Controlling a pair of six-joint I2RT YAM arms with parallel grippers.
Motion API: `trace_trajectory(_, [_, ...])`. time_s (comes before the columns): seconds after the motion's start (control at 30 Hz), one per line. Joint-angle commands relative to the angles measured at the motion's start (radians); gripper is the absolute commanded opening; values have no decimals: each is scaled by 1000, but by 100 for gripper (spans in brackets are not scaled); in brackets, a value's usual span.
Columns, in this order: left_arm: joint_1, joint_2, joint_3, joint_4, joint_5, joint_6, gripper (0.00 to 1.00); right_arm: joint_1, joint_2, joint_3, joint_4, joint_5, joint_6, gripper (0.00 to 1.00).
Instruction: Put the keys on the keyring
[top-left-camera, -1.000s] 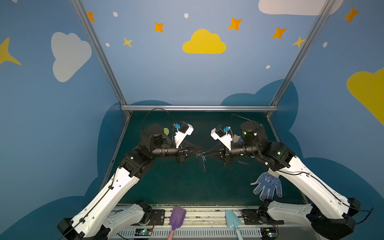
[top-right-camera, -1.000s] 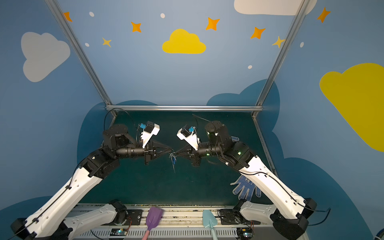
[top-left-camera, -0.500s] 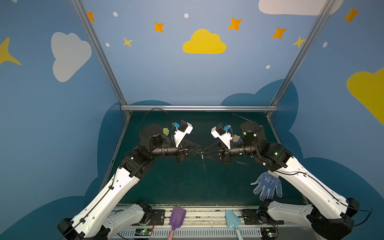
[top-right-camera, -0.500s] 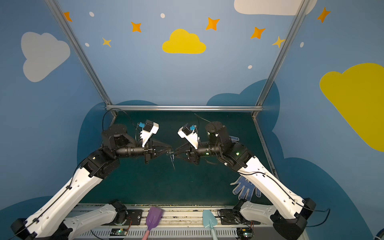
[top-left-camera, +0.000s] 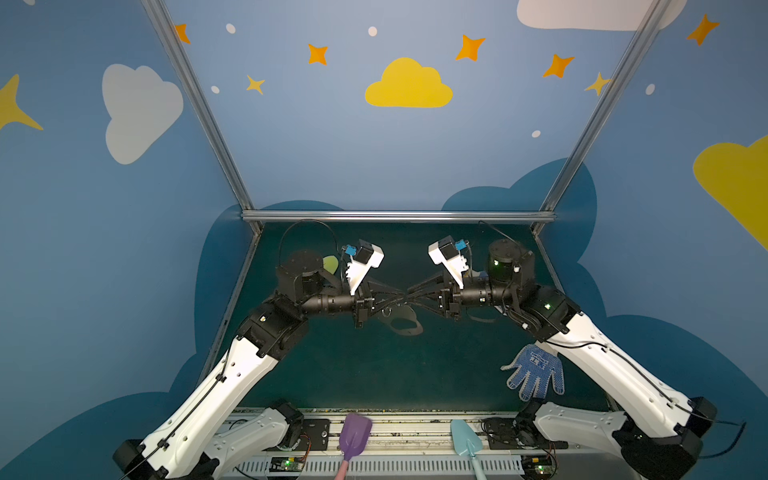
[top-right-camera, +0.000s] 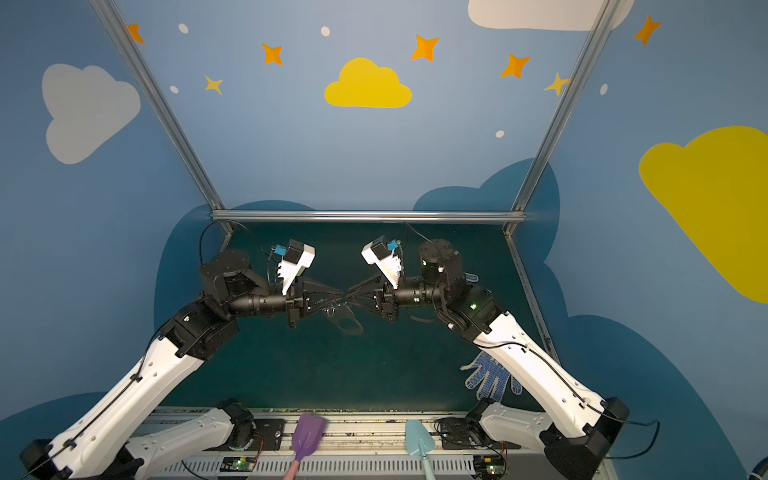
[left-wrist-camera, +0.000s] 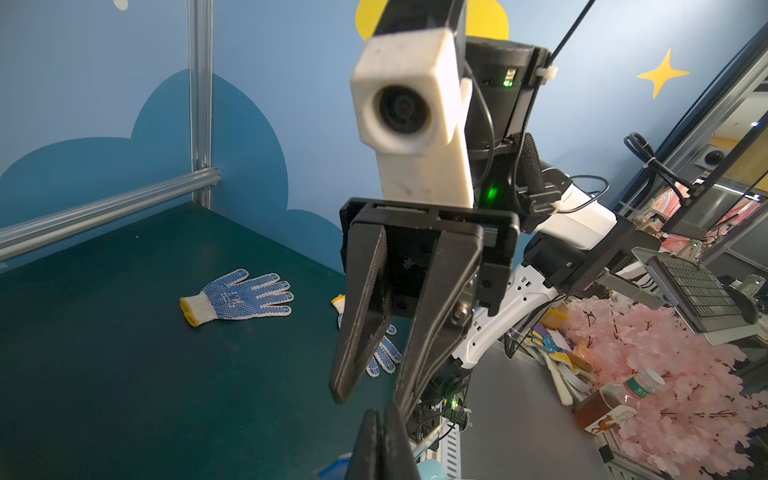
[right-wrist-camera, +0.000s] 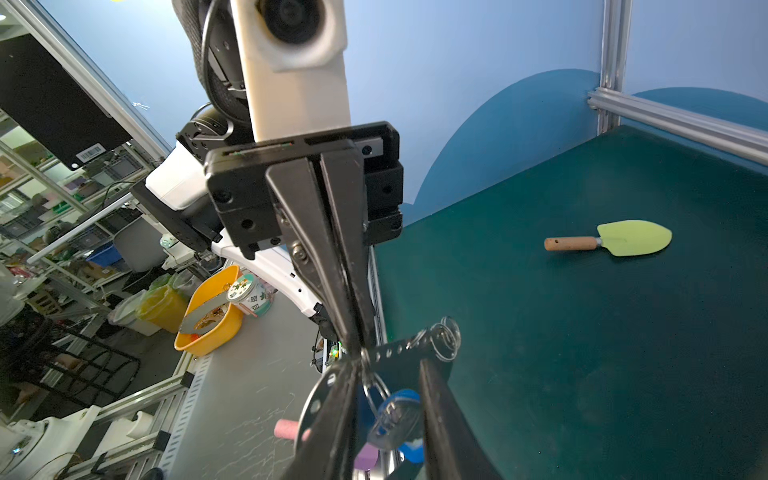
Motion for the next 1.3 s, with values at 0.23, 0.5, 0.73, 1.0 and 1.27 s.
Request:
trace_trajectory(0.23, [4, -23, 1, 45, 15, -12, 3, 11, 19, -22, 132, -109, 82, 18])
trace_trajectory(0.5, [2, -27, 3, 54, 17, -17, 3, 23, 33, -17, 124, -119, 82, 6])
trace_trajectory(0.73, [6, -28, 5, 41, -8, -17, 4, 26, 22, -1, 74, -62, 32, 0])
trace_trajectory(1.0, [76, -38, 43, -135, -18, 25, 48, 33, 37, 161, -371, 166, -291, 0])
trace_trajectory(1.27, [92, 29, 107, -382, 85, 144, 51, 65, 81, 253, -622, 327, -484, 0])
